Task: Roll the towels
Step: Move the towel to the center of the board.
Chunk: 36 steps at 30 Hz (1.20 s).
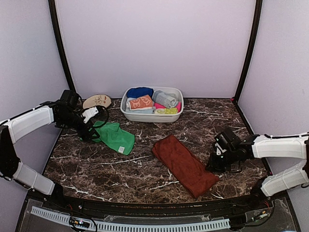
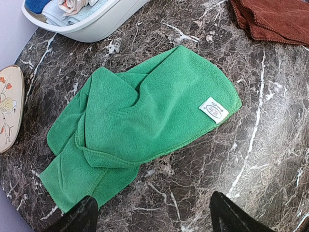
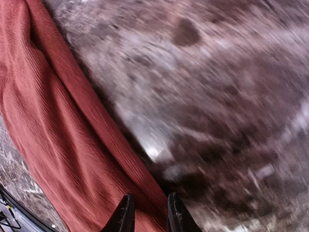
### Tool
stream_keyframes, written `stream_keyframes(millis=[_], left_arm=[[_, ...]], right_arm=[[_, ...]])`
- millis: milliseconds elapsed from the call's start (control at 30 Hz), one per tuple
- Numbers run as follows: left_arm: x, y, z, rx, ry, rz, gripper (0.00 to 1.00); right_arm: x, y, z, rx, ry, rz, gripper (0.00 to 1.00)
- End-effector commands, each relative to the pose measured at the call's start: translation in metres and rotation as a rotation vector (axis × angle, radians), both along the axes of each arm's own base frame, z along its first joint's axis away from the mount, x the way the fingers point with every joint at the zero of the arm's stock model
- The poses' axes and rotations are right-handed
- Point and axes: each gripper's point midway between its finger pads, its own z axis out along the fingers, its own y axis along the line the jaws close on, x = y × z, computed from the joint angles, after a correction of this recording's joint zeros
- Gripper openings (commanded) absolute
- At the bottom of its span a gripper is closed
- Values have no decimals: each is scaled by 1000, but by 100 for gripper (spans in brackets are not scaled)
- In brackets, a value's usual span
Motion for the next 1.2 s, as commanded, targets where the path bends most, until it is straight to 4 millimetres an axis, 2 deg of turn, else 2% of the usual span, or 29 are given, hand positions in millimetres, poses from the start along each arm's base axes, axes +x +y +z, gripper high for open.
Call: stream_keyframes(millis=[0,133,267,367,600,667,733,800,867,900,1000,1167], left_arm=[[1,-3,7,-23,-9,-7,82],[3,-3,12,-24,-23,-7,82],[4,-4,16,-30,-34,-6,82],[4,-4,17,-37,-34,-1,82],[6,-5,24,-48,-58,-1,83],[7,-5,26,-46,-68,1,83],[7,-4,25,-40,-69,2,83],[6,-3,23,-34,-69,0,83],[4,-3,22,-32,-68,-4,83],[3,-3,21,-31,-67,-6,83],[2,-3,17,-30,-57,-9,83],[0,-3,15,-28,-51,-10,83]], right_arm=[[-28,-22,2,-13,32,-69,22],[-56,-25,-7,0,97,-59,20],[-77,-13,-13,6,148,1,19],[-81,9,-9,42,155,60,18],[-75,94,21,164,126,233,17],[-72,110,29,165,126,268,17],[-68,112,42,145,110,292,18],[-53,100,62,71,66,306,21],[-36,75,76,-36,32,297,23],[-28,68,83,-51,20,295,23],[-7,78,93,8,-1,305,25],[17,116,81,31,-5,415,25]])
